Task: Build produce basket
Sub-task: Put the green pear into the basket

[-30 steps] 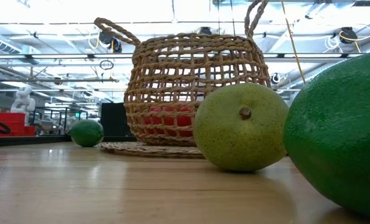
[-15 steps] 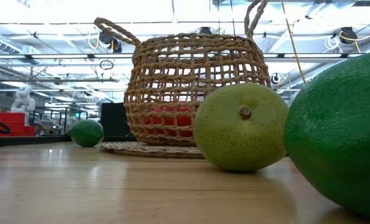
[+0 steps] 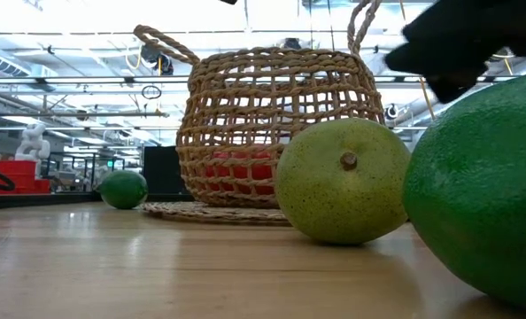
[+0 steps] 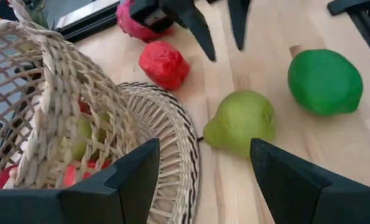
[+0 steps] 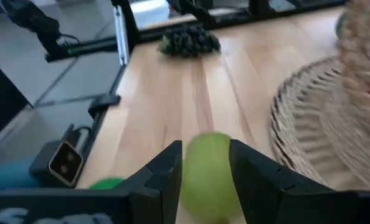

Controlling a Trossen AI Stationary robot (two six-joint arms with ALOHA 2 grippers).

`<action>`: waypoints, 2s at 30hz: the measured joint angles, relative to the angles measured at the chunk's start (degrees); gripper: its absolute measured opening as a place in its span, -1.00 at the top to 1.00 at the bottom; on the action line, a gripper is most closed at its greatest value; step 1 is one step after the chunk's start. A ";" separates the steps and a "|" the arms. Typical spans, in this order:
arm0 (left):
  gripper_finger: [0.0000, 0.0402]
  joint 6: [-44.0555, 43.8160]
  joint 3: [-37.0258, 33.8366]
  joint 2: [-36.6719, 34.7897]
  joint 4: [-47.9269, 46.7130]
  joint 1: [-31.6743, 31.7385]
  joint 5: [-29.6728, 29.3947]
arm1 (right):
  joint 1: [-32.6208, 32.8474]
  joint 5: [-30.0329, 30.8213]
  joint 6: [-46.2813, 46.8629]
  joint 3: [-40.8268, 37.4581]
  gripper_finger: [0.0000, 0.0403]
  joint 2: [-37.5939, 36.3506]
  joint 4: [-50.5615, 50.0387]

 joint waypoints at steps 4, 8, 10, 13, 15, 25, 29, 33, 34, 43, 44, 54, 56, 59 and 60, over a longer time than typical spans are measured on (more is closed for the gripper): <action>-0.25 0.10 -0.02 -0.01 -0.01 -0.04 2.90 | -1.33 -2.94 -5.38 3.03 0.37 7.06 6.43; -0.25 0.08 -0.02 -0.01 -0.91 -0.04 4.29 | -2.63 -9.49 -9.15 8.82 0.37 13.07 5.65; -0.25 -0.83 -0.02 -0.01 -1.30 -0.04 4.32 | -3.18 -11.85 -9.93 11.65 0.37 15.57 3.73; -0.25 -1.68 -0.02 -0.01 -1.44 -0.04 4.33 | -3.46 -11.92 -8.95 14.13 0.37 16.94 -2.28; -0.25 -1.93 -0.02 -0.01 -1.42 -0.09 4.33 | -3.53 -11.80 -7.82 14.97 0.37 16.99 -5.26; -0.25 -2.12 -0.02 -0.05 -1.34 -0.22 4.39 | -3.60 -11.91 -6.02 15.06 0.37 15.24 -11.83; -0.25 -2.09 -0.02 -0.05 -1.32 -0.22 4.39 | -3.60 -11.97 -3.23 15.06 0.37 12.24 -18.09; -0.25 -1.10 -0.02 -0.05 -1.29 -0.15 4.37 | -3.57 -11.95 -1.71 15.06 0.37 8.83 -23.46; -0.25 -1.02 -0.02 -0.05 -1.29 -0.12 4.37 | -3.55 -11.93 -1.24 15.06 0.37 8.18 -24.65; -0.25 -1.55 -0.02 -0.05 -1.24 1.25 4.35 | -1.82 -12.06 0.75 15.04 0.37 6.81 -29.84; -0.25 -1.54 -0.02 -0.05 -1.23 1.40 4.35 | -1.66 -12.06 1.11 15.04 0.37 6.81 -30.35; -0.25 -1.62 -0.02 -0.07 -1.23 2.05 4.35 | -1.56 -13.93 5.40 14.97 0.37 6.02 -35.87; -0.25 -1.62 -0.02 -0.07 -1.23 2.05 4.36 | -1.56 -14.14 5.64 14.97 0.37 5.28 -34.85; -0.25 -1.62 -0.02 -0.07 -1.21 2.05 4.37 | -1.56 -14.95 4.99 14.97 0.37 4.50 -31.95; -0.25 -1.62 -0.02 -0.07 -1.13 2.08 4.36 | -1.56 -15.11 4.29 14.97 0.37 4.50 -30.12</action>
